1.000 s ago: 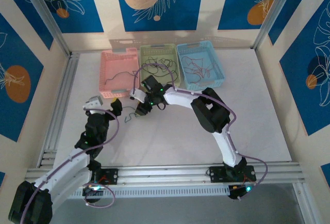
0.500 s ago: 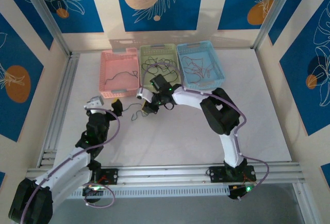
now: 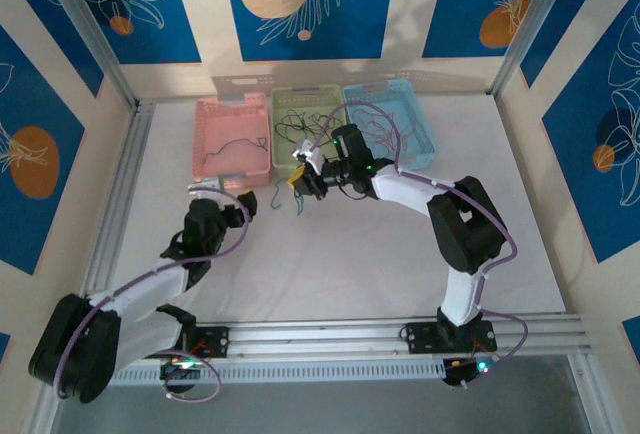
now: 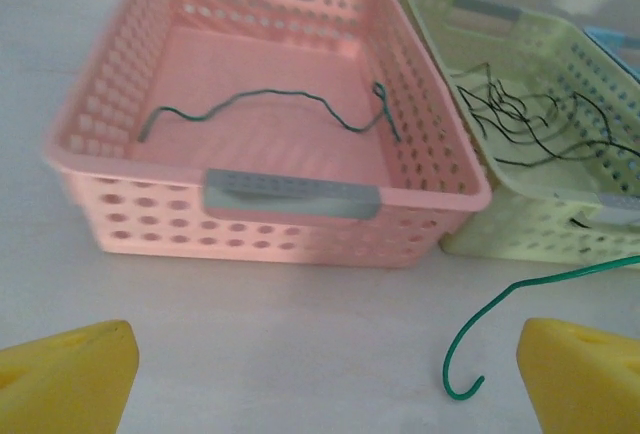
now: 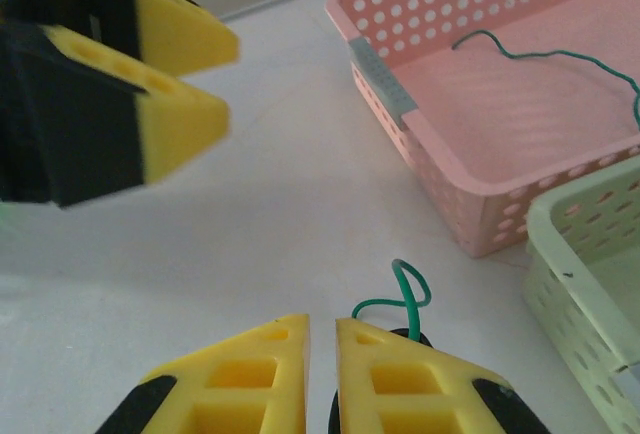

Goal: Untangle the cables

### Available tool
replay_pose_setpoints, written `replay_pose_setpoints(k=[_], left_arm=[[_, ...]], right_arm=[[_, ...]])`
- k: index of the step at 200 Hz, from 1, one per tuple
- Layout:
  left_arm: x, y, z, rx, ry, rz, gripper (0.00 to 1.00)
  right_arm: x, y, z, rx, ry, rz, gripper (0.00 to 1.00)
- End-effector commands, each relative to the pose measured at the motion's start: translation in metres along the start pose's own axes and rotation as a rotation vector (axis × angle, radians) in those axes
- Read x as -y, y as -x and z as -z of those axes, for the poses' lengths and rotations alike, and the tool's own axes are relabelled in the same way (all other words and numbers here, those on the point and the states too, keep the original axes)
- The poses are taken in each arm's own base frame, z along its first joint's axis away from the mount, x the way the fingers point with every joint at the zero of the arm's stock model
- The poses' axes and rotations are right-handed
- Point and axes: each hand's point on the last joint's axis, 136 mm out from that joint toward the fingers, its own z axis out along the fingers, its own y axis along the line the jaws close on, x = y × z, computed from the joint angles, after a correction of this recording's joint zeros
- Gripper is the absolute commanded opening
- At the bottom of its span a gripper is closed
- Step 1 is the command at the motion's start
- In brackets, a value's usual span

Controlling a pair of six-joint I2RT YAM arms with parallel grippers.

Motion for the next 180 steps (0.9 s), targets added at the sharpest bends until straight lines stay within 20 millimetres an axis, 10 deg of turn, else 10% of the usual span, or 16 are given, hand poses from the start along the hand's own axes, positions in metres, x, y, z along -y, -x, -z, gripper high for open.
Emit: replay_pose_setpoints(k=[1,180], left_arm=[[0.031,0.008,-0.007,-0.026,-0.152,-0.033,0.94],[0.089,-0.004,-0.005,-0.062,-0.423,-0.131,0.83]], right_arm=[[-0.024,0.021,0.015,0.083,0.113,0.020,0.00],[-0.083,0.038,0.042,0.169,0.355,0.120,0.00]])
